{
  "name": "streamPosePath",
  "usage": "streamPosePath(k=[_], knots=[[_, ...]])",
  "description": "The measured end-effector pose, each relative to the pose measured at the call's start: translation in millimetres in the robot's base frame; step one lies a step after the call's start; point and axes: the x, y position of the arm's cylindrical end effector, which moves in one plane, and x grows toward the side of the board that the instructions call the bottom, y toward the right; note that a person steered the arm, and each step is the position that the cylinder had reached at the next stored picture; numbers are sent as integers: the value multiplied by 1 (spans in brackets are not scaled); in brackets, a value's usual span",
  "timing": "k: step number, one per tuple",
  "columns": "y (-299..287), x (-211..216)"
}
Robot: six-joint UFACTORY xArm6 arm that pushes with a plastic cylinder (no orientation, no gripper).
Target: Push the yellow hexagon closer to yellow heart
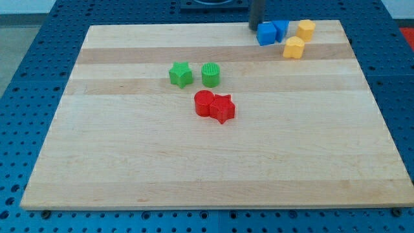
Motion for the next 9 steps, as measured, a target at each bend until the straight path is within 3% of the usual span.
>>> streamPosePath(k=[1,2,5,9], knots=[[26,0],[99,-1],[104,0],[72,55]])
